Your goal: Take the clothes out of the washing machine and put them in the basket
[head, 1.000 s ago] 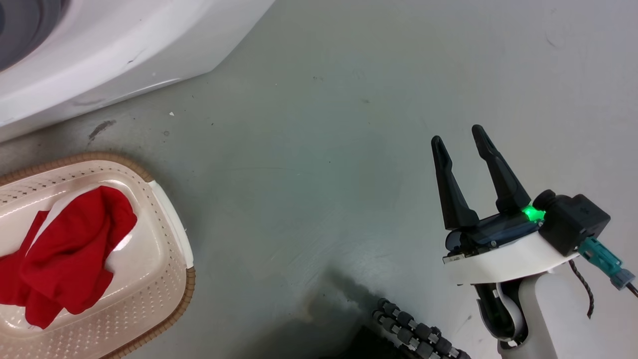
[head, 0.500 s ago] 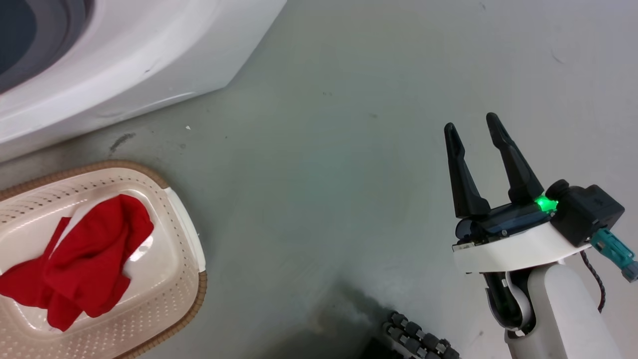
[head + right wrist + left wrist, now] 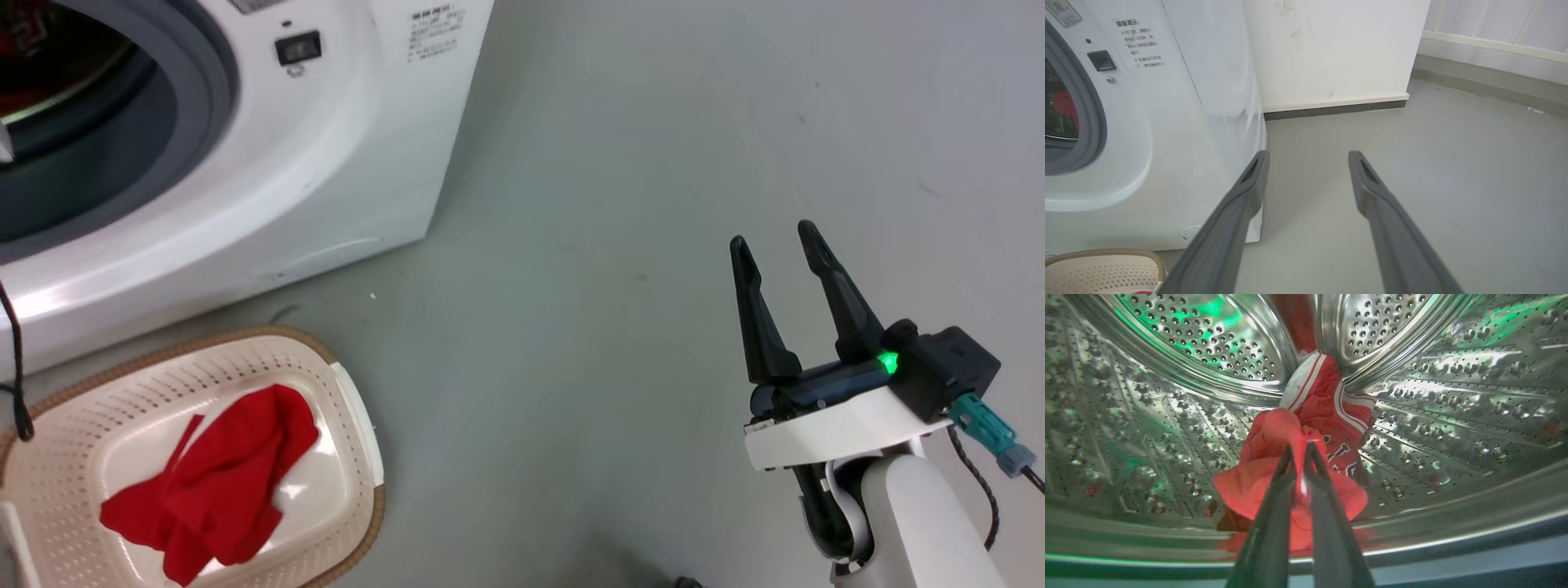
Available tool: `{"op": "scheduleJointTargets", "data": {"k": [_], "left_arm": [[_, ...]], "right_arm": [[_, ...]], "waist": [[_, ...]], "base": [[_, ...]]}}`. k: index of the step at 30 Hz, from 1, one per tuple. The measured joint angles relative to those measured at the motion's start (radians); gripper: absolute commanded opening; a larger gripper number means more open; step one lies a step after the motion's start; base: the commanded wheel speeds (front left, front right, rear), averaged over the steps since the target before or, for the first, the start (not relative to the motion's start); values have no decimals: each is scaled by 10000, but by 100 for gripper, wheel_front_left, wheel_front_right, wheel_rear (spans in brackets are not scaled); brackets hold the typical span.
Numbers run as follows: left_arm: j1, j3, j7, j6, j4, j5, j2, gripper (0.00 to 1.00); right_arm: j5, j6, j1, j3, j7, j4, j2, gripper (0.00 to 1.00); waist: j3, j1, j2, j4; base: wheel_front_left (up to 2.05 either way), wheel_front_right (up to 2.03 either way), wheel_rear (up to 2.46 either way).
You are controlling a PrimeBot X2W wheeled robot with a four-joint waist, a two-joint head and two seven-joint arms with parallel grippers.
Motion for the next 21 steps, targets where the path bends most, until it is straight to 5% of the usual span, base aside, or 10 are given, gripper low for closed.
{"op": "scheduleJointTargets", "data": {"k": [12,21], "left_arm": [[2446,138,-2742,-556,316,-721,-1037,0],[4104,79,-3189,-639,-1262,-932,-1649,0]], "right_arm": [[-541,0,913,-150,0,420,-2,100],[-803,0,1486,-359,52,516,-2,100]], "waist": [[-2298,-2,0,789],[-3584,-3,0,1443]], "base": [[0,0,0],[0,0,0]]}}
